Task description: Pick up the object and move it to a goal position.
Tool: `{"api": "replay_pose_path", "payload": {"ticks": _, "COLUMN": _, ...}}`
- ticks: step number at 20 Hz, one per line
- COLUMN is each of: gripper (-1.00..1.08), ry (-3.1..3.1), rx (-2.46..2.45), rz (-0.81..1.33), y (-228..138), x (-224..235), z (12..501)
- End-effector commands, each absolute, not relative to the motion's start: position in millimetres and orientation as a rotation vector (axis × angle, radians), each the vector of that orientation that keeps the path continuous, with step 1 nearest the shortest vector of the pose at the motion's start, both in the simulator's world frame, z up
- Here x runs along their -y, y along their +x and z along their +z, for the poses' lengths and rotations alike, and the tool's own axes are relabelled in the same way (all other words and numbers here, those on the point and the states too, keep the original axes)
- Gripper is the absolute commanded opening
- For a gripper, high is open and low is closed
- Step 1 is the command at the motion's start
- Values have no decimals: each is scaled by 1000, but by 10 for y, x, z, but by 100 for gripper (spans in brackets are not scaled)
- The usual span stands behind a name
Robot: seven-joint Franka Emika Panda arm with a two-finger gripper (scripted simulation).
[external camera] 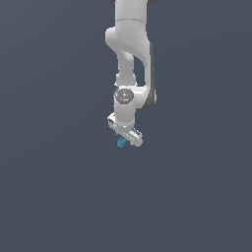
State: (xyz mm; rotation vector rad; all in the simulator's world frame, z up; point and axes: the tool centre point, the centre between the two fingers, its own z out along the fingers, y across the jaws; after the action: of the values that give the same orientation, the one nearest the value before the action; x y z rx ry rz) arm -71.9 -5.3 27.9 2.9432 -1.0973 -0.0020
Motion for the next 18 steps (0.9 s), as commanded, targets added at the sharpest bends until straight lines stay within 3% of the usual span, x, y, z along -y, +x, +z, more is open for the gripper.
{"api": "replay_pose_path", "payload": {"ticks": 1, "gripper": 100, "ry": 2944, "rx": 1098, "rz": 0, "y": -713, "x": 51, "z": 230}}
{"api": "replay_pose_path", "payload": {"ticks": 3, "gripper": 100, "ry": 2944, "rx": 1098, "rz": 0, "y": -712, "x": 51, "z": 220}}
{"api": "replay_pose_path", "payload": {"ticks": 4, "gripper": -100, "ry": 2944, "rx": 1098, "rz": 0, "y": -712, "x": 51, "z": 220}}
{"api": "replay_pose_path", "payload": {"ticks": 18, "gripper": -100, "ry": 2944, "rx": 1098, "rz": 0, "y": -718, "x": 53, "z": 260}}
